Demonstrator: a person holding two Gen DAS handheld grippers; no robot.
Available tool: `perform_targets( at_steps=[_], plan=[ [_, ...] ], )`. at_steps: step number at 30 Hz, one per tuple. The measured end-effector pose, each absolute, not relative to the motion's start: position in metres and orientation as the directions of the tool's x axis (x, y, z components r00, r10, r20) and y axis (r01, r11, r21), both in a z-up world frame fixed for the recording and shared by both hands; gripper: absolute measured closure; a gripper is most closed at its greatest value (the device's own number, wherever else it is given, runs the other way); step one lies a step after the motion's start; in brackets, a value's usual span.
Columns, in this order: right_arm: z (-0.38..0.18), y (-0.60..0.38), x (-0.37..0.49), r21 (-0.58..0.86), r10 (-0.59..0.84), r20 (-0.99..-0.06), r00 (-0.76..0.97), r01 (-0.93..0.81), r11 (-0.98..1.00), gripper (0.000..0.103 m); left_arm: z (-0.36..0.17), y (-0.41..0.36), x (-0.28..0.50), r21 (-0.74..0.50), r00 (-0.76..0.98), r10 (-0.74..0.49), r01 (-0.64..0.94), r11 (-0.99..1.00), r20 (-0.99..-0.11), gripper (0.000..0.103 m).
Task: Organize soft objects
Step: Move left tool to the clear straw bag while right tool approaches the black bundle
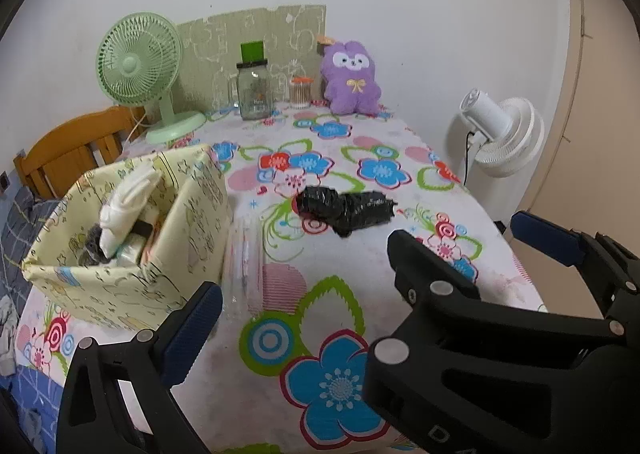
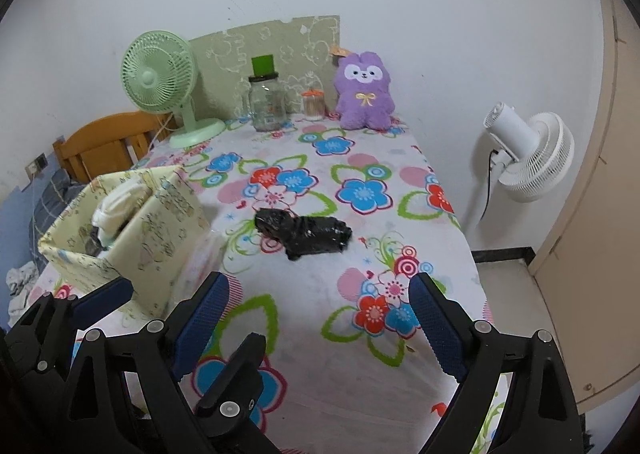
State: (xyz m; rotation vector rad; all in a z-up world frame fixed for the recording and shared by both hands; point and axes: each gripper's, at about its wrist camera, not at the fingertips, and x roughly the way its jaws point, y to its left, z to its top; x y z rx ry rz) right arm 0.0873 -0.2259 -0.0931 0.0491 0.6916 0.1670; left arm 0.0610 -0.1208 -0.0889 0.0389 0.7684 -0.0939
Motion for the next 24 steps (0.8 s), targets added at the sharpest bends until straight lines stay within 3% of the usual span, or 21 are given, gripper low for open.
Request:
perform_targets(
  at_steps=[24],
  plan=[
    [-0.140,-0.217,0.132,0.095,0.148,-0.705,0.693,-0.115,0.989,0.010,-0.137,-0.108,0.099,0.036,0.654,0.063,-0.055,0.998,-0.753,0.006]
  ],
)
